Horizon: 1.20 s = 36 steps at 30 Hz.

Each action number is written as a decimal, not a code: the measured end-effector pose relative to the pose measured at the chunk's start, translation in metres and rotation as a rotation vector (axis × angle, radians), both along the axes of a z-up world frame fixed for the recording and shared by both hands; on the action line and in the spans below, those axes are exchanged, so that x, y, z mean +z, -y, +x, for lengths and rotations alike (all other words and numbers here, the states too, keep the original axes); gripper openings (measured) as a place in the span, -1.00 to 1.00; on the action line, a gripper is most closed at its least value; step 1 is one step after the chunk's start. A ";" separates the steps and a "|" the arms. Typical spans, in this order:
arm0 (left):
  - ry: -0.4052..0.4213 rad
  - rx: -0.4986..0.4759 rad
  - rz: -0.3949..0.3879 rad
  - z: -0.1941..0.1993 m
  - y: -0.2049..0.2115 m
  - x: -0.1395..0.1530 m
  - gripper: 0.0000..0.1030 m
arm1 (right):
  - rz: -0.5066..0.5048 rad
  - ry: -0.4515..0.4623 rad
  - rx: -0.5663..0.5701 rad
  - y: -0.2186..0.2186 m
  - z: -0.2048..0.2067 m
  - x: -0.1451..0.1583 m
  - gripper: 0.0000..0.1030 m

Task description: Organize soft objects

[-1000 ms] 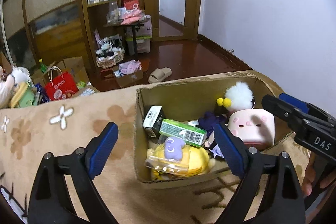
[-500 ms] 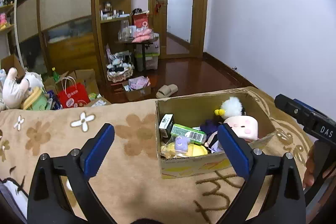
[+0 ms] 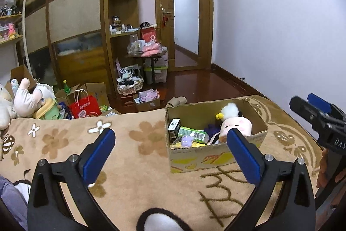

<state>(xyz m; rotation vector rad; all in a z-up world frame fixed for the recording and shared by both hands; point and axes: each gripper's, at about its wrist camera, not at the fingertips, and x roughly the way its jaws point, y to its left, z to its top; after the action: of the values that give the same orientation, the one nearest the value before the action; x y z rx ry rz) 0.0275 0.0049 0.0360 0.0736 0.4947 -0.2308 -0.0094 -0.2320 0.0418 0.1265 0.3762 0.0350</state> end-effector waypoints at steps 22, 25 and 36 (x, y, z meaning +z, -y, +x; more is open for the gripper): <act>0.028 0.044 -0.023 -0.047 -0.015 0.006 0.98 | -0.046 0.056 0.002 0.003 -0.047 -0.004 1.00; 0.019 0.043 -0.022 -0.046 -0.014 0.005 0.98 | -0.051 0.053 0.005 0.003 -0.046 -0.006 1.00; -0.017 0.047 -0.026 -0.033 -0.009 -0.002 0.98 | -0.037 0.021 -0.009 0.009 -0.037 -0.016 1.00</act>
<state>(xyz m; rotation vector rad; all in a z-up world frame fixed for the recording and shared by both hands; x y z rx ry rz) -0.0054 0.0141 0.0342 0.0349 0.5098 -0.1922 -0.0466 -0.2408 0.0253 0.0913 0.3551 0.0208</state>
